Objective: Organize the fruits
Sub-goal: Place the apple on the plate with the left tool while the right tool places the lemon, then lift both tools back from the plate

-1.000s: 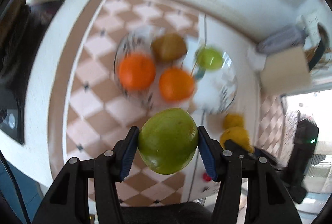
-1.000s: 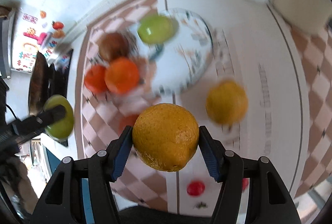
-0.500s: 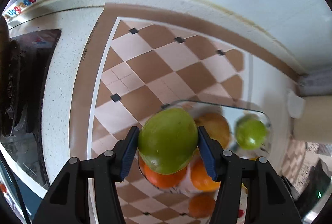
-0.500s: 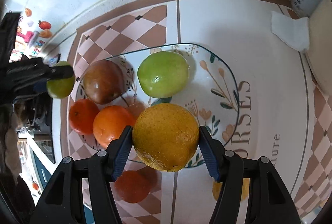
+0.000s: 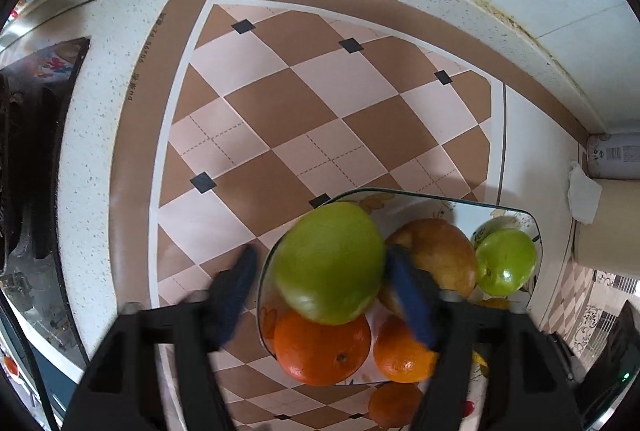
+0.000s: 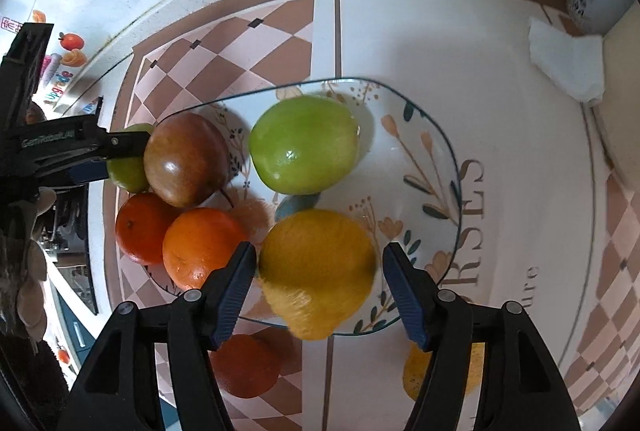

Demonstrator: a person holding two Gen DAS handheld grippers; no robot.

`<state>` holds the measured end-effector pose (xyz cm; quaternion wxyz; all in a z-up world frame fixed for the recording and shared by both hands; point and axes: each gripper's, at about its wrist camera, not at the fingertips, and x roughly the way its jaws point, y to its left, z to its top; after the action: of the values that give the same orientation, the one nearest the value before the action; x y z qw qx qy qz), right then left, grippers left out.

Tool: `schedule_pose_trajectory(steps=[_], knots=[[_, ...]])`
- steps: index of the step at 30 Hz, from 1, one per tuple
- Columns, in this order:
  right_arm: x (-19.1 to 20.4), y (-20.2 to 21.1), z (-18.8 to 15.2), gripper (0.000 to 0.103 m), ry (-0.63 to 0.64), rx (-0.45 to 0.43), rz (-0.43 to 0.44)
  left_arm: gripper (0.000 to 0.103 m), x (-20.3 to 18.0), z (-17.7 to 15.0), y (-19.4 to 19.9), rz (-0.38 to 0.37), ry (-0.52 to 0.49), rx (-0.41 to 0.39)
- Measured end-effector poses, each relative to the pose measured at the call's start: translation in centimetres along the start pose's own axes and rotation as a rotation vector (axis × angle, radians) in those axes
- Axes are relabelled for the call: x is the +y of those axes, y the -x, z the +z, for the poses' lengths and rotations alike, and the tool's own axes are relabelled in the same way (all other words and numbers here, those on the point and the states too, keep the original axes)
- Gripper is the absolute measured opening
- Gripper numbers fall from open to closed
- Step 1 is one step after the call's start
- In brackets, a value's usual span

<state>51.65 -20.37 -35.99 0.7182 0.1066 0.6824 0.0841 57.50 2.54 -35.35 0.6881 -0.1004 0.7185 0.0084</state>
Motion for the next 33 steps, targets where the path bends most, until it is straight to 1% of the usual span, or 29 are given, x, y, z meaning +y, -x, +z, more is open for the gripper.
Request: schedule_pose_trajectory(steps=[1, 2, 4, 5, 6, 7, 8, 11, 13, 15, 18, 20, 23, 30, 33], knots=[[0.0, 0.3, 0.1, 0.077, -0.002, -0.008, 0.000, 0.081, -0.1, -0.2, 0.4, 0.013, -0.012, -0.021], [0.0, 0.5, 0.1, 0.080, -0.005, -0.015, -0.001, 0.081, -0.2, -0.3, 0.7, 0.024, -0.022, -0.033], [0.0, 1.0, 0.0, 0.083, -0.007, -0.020, -0.016, 0.082, -0.5, -0.7, 1.3, 0.040, -0.041, -0.054], [0.1, 1.3, -0.1, 0.083, -0.008, -0.021, -0.024, 0.085, -0.6, -0.9, 1.5, 0.043, -0.050, -0.059], [0.1, 1.5, -0.2, 0.087, -0.007, -0.022, -0.028, 0.086, -0.7, -1.2, 1.8, 0.046, -0.055, -0.066], [0.2, 1.8, -0.3, 0.093, -0.005, -0.025, -0.036, 0.090, -0.8, -1.5, 2.2, 0.050, -0.059, -0.077], [0.2, 2.2, -0.5, 0.094, -0.001, -0.031, -0.044, 0.092, -0.9, -1.9, 2.6, 0.055, -0.066, -0.092], [0.4, 3.2, -1.2, 0.094, 0.008, -0.047, -0.056, 0.092, -1.3, -3.4, 4.3, 0.057, -0.085, -0.146], [0.4, 3.9, -2.0, 0.094, 0.017, -0.056, -0.055, 0.092, -1.7, -4.6, 5.6, 0.077, -0.093, -0.187], [0.3, 4.7, -2.9, 0.094, 0.017, -0.072, -0.063, 0.092, -2.0, -6.2, 6.8, 0.073, -0.096, -0.232], [0.5, 6.2, -4.3, 0.094, 0.014, -0.102, -0.076, 0.092, -2.2, -8.5, 8.2, 0.080, -0.103, -0.277], [0.6, 7.5, -5.3, 0.094, 0.009, -0.134, -0.087, 0.092, -2.4, -10.1, 8.6, 0.097, -0.101, -0.299], [0.8, 8.9, -6.6, 0.094, 0.014, -0.162, -0.115, 0.092, -2.4, -12.1, 9.2, 0.097, -0.113, -0.316], [0.9, 11.9, -9.5, 0.094, 0.000, -0.222, -0.103, 0.092, -2.2, -16.0, 11.5, 0.069, -0.124, -0.371], [0.9, 12.9, -10.8, 0.094, 0.003, -0.249, -0.116, 0.092, -2.0, -17.2, 12.3, 0.065, -0.128, -0.388]])
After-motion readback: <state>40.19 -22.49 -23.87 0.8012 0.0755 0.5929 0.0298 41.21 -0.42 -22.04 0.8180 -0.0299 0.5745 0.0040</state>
